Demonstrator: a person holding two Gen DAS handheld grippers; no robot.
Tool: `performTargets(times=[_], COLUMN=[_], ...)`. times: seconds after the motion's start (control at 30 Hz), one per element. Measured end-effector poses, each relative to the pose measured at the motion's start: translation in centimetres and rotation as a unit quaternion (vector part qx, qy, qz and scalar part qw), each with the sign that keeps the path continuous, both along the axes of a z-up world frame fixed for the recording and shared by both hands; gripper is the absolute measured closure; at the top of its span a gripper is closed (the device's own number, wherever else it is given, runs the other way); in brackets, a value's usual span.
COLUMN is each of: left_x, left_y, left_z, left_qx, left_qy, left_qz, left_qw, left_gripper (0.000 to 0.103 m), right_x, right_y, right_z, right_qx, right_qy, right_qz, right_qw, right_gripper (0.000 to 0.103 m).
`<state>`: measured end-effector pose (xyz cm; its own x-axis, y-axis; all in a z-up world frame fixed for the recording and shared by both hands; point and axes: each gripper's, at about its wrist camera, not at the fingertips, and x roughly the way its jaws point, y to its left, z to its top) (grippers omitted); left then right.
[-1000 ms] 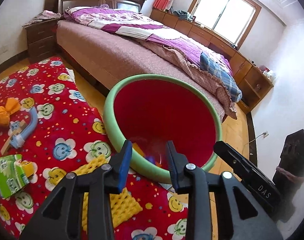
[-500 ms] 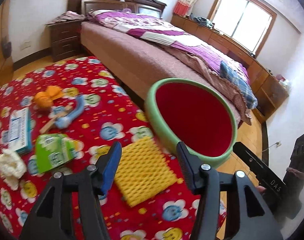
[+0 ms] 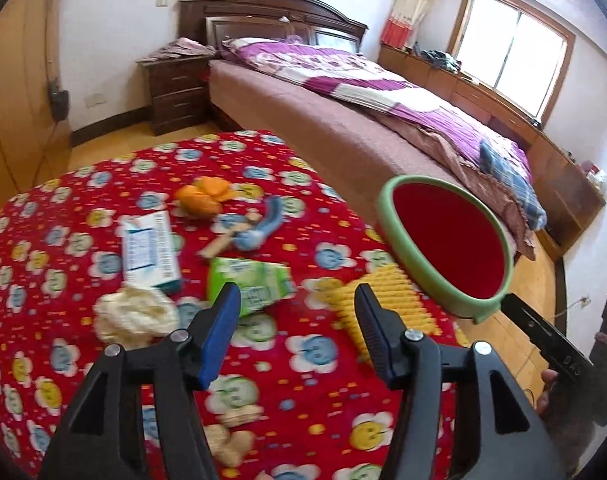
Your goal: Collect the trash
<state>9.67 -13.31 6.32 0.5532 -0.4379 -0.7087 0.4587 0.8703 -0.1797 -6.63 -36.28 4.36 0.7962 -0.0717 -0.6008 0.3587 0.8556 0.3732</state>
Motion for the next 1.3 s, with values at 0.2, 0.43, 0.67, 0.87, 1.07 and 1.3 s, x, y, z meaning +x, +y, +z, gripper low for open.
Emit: performTargets(times=[0.2,0.43,0.67,0.87,1.07,1.3], left_x=[1.0,3.0,4.8,5.7,6.0,5.8], left_y=[3.2,6.4,8.3,9.2,9.1,7.9], left_z=[0.1,-0.9,-3.1,-5.4,-6.5,-7.1], left_qx=[0.02,0.055,0.058,0.041,0.011,0.006], left_qy=[-0.018,-0.037,-0.01,0.023,0.049,0.061], left_qz=[0.028,0.056,0.067,0.083,0.074,0.055], left_qw=[0.9993,0.9962,0.996,0.9955,0.996,0.9966], left_gripper=[0.039,0.035,0.035,0.035,0.035,0.035], right_x=[0.4,1.0,2.1,3.0,4.1,5.9], right_y=[1.9,3.7,5.2,6.0,6.5,7.4], right_z=[0.2,-0.3,-1.1,-1.7,-2.3,-3.0], right_qx=[-0.01,-0.013,-0.014,-0.019,-0.019,-0.031], right_qy=[0.008,0.022,0.042,0.054,0.064,0.077], right_qz=[0.014,0.029,0.043,0.052,0.058,0.07], right_qw=[1.0,0.999,0.998,0.997,0.996,0.994], right_gripper=[0.031,0.031,0.031,0.031,0.031,0.031])
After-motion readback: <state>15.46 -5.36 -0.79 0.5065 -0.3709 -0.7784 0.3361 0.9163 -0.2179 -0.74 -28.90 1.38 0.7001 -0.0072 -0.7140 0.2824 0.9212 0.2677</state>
